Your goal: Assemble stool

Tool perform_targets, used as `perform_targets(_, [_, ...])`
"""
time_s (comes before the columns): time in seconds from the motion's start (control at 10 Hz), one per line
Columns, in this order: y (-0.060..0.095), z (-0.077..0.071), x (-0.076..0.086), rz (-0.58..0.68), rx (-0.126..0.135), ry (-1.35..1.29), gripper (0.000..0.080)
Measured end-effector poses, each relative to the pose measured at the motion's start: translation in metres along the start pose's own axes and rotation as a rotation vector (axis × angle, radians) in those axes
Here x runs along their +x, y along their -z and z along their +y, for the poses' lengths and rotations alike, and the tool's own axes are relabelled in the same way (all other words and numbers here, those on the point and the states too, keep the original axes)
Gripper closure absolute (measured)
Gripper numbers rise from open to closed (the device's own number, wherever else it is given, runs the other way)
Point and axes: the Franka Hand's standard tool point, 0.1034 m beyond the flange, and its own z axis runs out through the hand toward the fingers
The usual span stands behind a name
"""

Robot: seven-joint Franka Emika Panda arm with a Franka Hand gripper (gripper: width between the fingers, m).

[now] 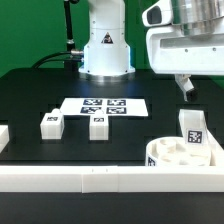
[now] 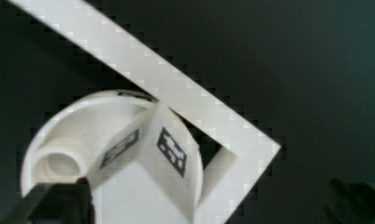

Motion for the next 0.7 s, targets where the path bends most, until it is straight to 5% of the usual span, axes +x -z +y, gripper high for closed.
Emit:
perform_targets(0.4, [-0.0069, -0.0025, -0.0055, -0.016, -0.062, 0.626, 0.0151])
perform_targets(0.7, [-0.0063, 0.0007, -0.0015, -0.021, -0.067, 0.860, 0.0151])
